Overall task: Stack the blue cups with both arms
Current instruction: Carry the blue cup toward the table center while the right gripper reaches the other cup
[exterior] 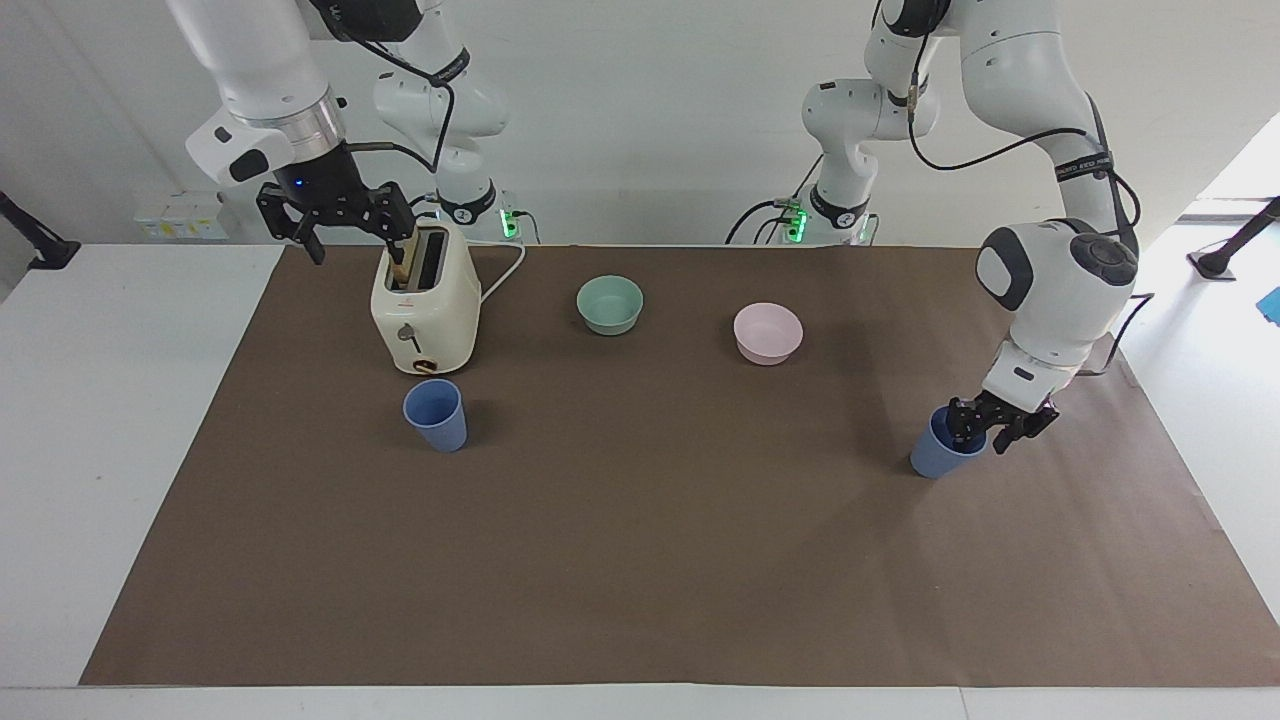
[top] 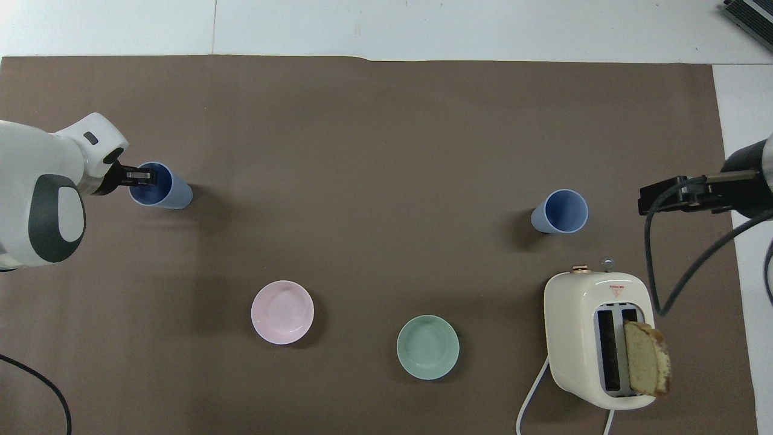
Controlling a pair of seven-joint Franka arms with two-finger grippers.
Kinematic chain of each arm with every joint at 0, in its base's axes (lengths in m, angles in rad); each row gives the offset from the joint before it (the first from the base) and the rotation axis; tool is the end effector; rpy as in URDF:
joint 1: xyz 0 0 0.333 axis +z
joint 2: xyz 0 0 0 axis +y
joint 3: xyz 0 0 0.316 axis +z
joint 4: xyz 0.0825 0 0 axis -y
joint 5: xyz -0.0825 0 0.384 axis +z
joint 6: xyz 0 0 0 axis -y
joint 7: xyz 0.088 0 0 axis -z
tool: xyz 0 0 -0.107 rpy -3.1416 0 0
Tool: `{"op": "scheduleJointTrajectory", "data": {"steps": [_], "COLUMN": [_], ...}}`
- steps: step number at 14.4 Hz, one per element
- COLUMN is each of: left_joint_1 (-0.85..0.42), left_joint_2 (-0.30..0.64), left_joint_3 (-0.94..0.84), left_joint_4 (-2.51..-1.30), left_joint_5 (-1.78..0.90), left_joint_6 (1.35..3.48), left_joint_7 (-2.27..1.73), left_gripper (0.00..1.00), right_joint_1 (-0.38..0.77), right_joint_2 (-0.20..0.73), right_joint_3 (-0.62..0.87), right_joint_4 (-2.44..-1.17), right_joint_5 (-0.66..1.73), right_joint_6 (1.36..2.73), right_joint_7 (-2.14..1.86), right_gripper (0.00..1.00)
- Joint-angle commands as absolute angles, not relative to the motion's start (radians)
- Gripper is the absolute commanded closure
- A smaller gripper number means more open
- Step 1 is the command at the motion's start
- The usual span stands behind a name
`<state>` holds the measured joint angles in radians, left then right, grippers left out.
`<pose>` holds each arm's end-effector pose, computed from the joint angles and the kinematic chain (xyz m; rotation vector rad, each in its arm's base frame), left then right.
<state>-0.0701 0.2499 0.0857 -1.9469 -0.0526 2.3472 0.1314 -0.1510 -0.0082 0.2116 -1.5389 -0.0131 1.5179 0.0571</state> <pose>0.6206 0.0065 0.3686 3.1215 -0.1344 0.2388 0.5460 0.0322 0.6393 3.1260 0.0045 -0.0189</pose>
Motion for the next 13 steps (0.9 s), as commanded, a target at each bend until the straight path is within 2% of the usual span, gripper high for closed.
{"op": "scheduleJointTrajectory", "data": {"steps": [1,8,13], "left_joint_1": [-0.067,-0.115,-0.279], "left_joint_2": [0.252,0.187,0.187], "left_joint_3": [0.083,0.074,0.075], "left_joint_4": [-1.931,-1.924,-1.924], "left_joint_5": [-0.071,-0.069,-0.058], "left_joint_6": [2.274,2.258,2.286], "left_joint_7": [0.149,0.140,-0.140], "left_gripper": [1.00,1.00,1.00], "right_joint_1": [-0.163,-0.164,-0.166], "right_joint_2": [-0.029,-0.029,-0.029], "right_joint_3": [0.216,0.216,0.213], "right_joint_4": [-1.563,-1.563,-1.568], "right_joint_5": [0.002,0.002,0.003], "right_joint_6": [1.532,1.532,1.532], "right_joint_7": [0.048,0.049,0.048], "right_gripper": [0.00,0.00,0.00]}}
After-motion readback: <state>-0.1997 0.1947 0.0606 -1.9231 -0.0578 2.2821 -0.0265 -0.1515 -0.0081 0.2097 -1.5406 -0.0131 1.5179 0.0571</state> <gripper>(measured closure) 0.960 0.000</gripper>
